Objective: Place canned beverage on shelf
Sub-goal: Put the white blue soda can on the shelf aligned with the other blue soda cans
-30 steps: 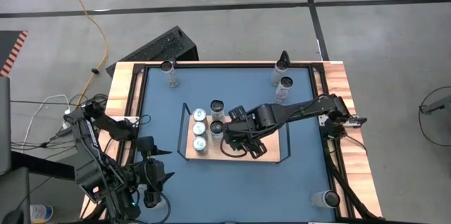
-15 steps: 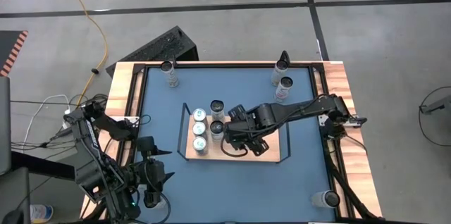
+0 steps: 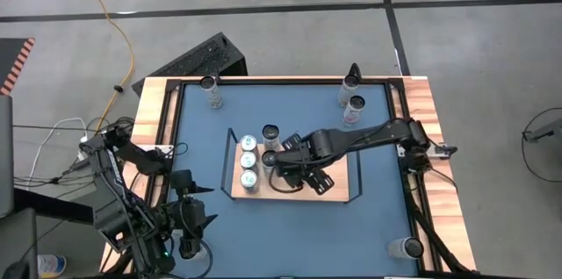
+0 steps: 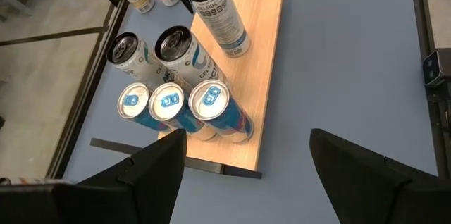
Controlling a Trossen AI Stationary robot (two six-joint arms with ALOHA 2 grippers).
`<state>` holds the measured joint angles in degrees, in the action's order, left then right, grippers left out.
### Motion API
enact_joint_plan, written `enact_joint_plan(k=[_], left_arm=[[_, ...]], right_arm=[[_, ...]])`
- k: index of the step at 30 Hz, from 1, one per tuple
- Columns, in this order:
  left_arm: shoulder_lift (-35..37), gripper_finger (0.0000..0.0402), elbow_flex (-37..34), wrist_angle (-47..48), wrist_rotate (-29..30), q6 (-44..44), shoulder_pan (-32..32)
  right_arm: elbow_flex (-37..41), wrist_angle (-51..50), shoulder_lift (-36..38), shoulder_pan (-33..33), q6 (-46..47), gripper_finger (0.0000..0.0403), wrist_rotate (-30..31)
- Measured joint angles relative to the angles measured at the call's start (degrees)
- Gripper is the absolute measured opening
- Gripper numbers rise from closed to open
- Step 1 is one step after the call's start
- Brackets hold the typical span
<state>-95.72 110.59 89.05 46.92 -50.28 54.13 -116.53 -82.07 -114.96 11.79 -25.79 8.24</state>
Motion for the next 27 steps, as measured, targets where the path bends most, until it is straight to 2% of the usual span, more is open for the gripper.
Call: enact_joint_plan(k=[8,13,21,27], left_arm=[[0.0,0.0286,0.0,0.0,0.0,0.0,0.0],[0.0,0.0286,0.0,0.0,0.0,-0.1,0.0],[0.0,0.0286,0.0,0.0,0.0,0.4,0.0],[0.0,0.0286,0.0,0.0,0.0,1.1,0.0]], right_arm=[[0.0,0.1,-0.6,0.1,7.8,0.0293,1.7],[0.0,-0.3,-0.3,0.1,19.8,0.0273,2.0],[0.0,0.7,-0.5,1.4,42.6,0.027,2.6],[0.0,1.9,-0.5,2.4,54.0,0.0269,2.7]])
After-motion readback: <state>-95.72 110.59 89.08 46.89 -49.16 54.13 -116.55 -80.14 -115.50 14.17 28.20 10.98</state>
